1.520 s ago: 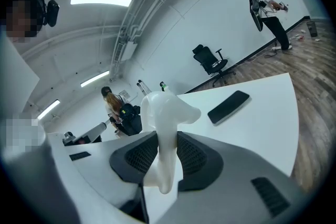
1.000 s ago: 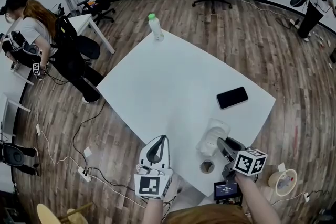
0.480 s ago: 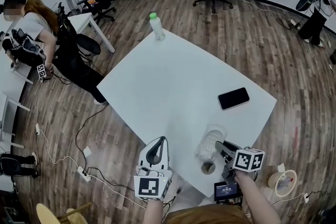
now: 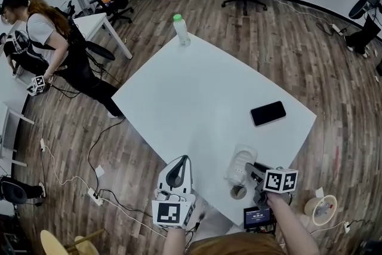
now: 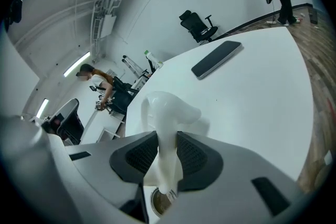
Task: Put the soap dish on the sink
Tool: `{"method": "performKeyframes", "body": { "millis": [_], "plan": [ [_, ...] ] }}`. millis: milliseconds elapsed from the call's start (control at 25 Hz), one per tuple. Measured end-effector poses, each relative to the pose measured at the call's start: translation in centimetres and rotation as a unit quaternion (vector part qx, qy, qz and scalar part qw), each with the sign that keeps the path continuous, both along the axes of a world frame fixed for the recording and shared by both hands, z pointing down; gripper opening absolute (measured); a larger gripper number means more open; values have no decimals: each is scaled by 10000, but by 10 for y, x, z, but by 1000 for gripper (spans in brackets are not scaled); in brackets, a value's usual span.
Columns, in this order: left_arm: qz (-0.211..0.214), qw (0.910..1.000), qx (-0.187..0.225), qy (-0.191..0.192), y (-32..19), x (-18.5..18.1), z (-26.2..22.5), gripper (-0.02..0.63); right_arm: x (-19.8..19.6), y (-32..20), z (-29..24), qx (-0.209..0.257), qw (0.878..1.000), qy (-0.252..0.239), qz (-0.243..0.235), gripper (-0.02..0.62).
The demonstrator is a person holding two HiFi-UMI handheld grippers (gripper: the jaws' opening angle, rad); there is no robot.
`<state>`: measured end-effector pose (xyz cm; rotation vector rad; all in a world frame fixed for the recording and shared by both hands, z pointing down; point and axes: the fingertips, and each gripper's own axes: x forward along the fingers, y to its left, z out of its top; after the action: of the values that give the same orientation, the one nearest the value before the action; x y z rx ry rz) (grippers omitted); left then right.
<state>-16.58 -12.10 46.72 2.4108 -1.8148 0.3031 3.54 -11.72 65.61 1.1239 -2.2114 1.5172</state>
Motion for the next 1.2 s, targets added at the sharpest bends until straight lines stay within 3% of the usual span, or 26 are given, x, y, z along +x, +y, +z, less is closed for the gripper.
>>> {"method": "performKeyframes", "body": {
  "millis": [560, 960, 1200],
  "plan": [
    [-16, 10000, -16, 79, -4, -2, 2, 6, 0, -8, 10, -62, 9996, 270, -101, 120],
    [-45, 10000, -6, 75, -5, -7, 1, 6, 3, -11, 17, -56, 9955, 876, -351, 120],
    [-13, 10000, -9, 95, -6, -4, 1, 6, -2, -12, 14, 227, 9885, 1369, -605, 121]
  ]
}}
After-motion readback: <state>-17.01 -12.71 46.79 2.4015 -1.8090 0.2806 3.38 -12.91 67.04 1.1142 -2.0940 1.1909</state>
